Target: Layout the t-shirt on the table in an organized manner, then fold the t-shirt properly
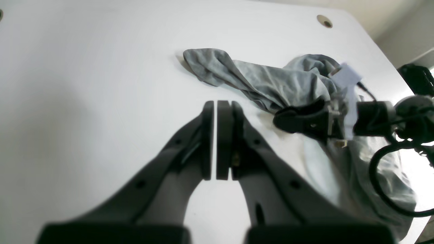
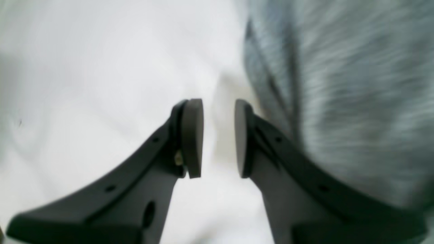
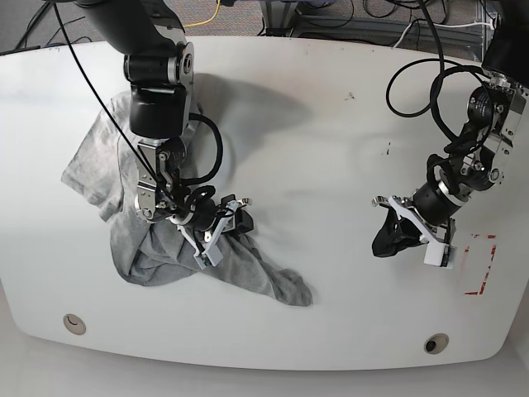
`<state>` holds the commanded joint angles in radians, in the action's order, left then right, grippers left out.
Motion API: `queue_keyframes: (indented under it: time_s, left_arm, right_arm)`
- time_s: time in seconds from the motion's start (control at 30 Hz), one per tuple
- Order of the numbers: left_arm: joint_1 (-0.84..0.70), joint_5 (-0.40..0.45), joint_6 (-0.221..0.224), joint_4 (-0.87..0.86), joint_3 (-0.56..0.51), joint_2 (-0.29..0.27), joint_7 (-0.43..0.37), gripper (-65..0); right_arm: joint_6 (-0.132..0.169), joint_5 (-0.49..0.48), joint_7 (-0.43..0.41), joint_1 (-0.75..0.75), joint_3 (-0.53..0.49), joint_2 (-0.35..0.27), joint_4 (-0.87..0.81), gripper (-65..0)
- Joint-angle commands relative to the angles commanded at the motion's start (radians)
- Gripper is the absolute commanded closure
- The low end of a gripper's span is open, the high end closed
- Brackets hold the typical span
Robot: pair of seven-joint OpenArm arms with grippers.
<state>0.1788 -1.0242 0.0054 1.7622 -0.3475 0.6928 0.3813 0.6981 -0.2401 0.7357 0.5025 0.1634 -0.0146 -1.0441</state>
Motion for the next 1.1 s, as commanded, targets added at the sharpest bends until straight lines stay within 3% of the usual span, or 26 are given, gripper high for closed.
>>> queue_keyframes:
  time_s: [0.23,0.37,0.53,0.73,0.9,1.1]
  left_arm:
    - [-0.002,0.002,0.0,0.0,-0.002,-0.002,0.0,-0.6]
    - [-0.002,-0.002,0.0,0.0,-0.003,-0.002,0.0,-0.6]
    - [-0.003,-0.002,0.0,0.0,-0.005,-0.002,0.0,-0.6]
    - [-0.021,0.0,0.0,0.0,-0.005,-0.002,0.0,-0.6]
    - [-0.025,0.0,0.0,0.0,-0.005,-0.003,0.0,-0.6]
    - [-0.025,0.002,0.0,0.0,-0.005,-0.005,0.0,-0.6]
  right_arm:
    - [0.0,0.0,-0.014,0.006,0.02,-0.078,-0.038,-15.2]
    - [0.0,0.0,-0.087,0.002,0.054,-0.121,-0.023,-15.5]
    - [0.0,0.0,-0.144,0.014,0.057,-0.193,0.103,-15.9]
    - [0.0,0.002,-0.29,0.041,0.058,-0.244,0.288,-15.4]
    - [0.0,0.002,-0.397,0.041,0.052,-0.25,0.408,-15.4]
    - [0.0,0.002,-0.405,0.035,-0.009,-0.204,0.422,-15.4]
